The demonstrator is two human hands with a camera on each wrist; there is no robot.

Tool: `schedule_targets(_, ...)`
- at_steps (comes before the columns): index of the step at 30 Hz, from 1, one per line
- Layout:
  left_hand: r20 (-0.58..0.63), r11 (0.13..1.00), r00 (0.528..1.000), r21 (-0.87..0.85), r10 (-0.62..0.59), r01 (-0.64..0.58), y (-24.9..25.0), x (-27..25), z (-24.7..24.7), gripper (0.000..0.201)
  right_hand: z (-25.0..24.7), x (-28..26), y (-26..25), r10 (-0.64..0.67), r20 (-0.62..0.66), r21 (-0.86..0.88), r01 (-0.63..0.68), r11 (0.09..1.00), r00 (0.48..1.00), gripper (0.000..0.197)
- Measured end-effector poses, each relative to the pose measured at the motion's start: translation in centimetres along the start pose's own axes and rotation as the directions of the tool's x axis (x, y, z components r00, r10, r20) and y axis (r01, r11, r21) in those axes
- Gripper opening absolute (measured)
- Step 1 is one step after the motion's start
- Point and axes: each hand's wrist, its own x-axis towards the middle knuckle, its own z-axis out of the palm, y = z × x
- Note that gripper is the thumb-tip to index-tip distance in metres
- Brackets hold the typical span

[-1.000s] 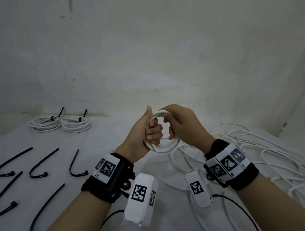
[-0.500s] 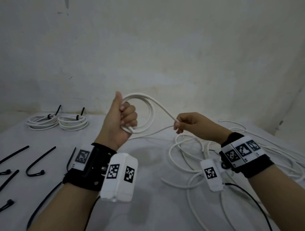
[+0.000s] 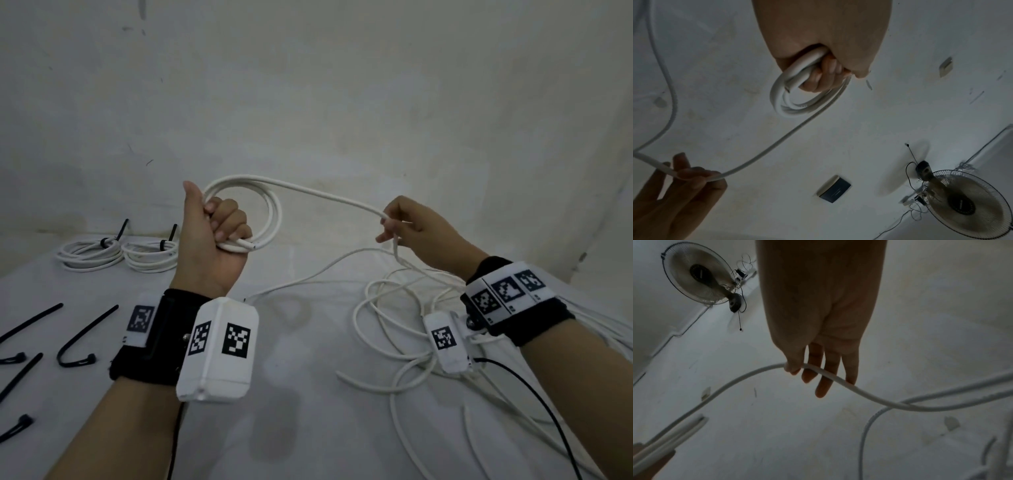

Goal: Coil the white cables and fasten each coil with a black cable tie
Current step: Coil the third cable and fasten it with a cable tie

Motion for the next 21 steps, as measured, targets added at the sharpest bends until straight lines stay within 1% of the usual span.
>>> schedule_targets(1,-0.003,1.0,1.0,0.007,0.0,0.0,-0.1,0.0,0.0,0.061,0.0,0.0,-0.4,0.017,-0.021,0.125,-0.014,0.992,1.0,0.02)
schedule_targets(3,0.001,1.0,1.0,0.025,-0.007,0.007,-0.4,0.0,0.1,0.062,-0.5,0.1,-1.4,0.022,-0.108,0.356,0.018,0.934,0.994,0.02)
schedule_targets(4,0.003,1.0,1.0,0.028,-0.012,0.012,-0.6,-0.1,0.1,0.062,-0.8,0.1,-1.9,0.019,-0.149,0.416,0.045,0.908,0.989,0.019)
schedule_targets(5,0.003,1.0,1.0,0.027,-0.014,0.014,-0.8,-0.1,0.2,0.062,-0.9,0.1,-2.3,0.01,-0.18,0.43,0.069,0.9,0.984,0.018)
schedule_targets(6,0.001,1.0,1.0,0.025,-0.012,0.012,-0.8,-0.1,0.3,0.061,-1.0,-0.1,-2.5,-0.005,-0.199,0.406,0.087,0.91,0.98,0.017)
schedule_targets(7,-0.003,1.0,1.0,0.022,-0.003,0.003,-0.7,0.0,0.2,0.06,-0.8,-0.3,-2.6,-0.028,-0.207,0.355,0.101,0.929,0.978,0.017)
schedule_targets(9,-0.02,1.0,0.999,0.019,0.025,-0.024,-0.2,0.0,0.2,0.055,-0.5,-0.9,-2.3,-0.104,-0.174,0.178,0.135,0.975,0.979,0.019)
schedule_targets(11,-0.044,0.998,0.997,0.02,0.056,-0.055,0.3,0.1,0.0,0.05,-0.1,-1.7,-1.9,-0.148,-0.078,-0.033,0.146,0.989,0.986,0.022)
schedule_targets(13,-0.055,0.997,0.995,0.03,0.079,-0.077,0.6,0.1,-0.2,0.048,0.5,-2.5,-1.6,-0.139,0.041,-0.17,0.144,0.975,0.99,0.019)
schedule_targets(16,-0.061,0.994,0.993,0.055,0.1,-0.097,0.7,0.3,-0.3,0.047,1.7,-3.4,-1.3,-0.149,0.203,-0.338,0.212,0.917,0.968,0.018)
schedule_targets(18,-0.068,0.991,0.992,0.079,0.11,-0.105,0.5,0.4,-0.2,0.046,2.6,-3.9,-1.5,-0.192,0.267,-0.433,0.295,0.852,0.944,0.017)
schedule_targets(21,-0.077,0.981,0.988,0.154,0.132,-0.119,0.1,0.3,-0.1,0.045,3.6,-4.3,-2.2,-0.245,0.344,-0.516,0.4,0.757,0.906,0.02)
